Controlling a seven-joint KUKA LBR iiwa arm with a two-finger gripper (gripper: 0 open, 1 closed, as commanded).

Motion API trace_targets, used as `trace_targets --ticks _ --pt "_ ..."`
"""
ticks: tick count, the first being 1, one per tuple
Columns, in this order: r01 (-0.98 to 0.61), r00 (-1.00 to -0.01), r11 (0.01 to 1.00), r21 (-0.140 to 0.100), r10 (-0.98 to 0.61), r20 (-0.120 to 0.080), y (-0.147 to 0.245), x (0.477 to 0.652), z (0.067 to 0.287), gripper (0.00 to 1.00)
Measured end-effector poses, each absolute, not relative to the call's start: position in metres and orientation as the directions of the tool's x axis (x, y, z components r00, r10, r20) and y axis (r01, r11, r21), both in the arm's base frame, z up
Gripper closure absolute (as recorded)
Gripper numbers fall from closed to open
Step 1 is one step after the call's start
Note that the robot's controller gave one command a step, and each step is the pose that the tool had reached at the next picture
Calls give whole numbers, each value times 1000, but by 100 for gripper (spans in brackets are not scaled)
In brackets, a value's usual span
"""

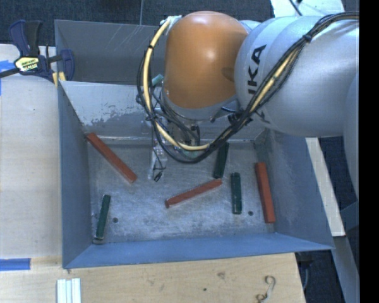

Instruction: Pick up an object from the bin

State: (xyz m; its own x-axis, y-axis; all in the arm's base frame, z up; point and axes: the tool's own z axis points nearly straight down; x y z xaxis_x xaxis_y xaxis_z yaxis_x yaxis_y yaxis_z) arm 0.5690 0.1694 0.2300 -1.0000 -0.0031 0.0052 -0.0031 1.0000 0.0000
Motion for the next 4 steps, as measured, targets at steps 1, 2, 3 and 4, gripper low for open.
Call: trace_targets --ticks 1,2,3,4 --pt "325 -946 946 -2 325 3 183 588 67 0" --pt "389 -921 921 3 389 -4 201 587 101 0" --pt "406 -914 914 0 406 1 200 578 104 0" --pt "581 -814 814 -2 581 2 212 577 69 0"
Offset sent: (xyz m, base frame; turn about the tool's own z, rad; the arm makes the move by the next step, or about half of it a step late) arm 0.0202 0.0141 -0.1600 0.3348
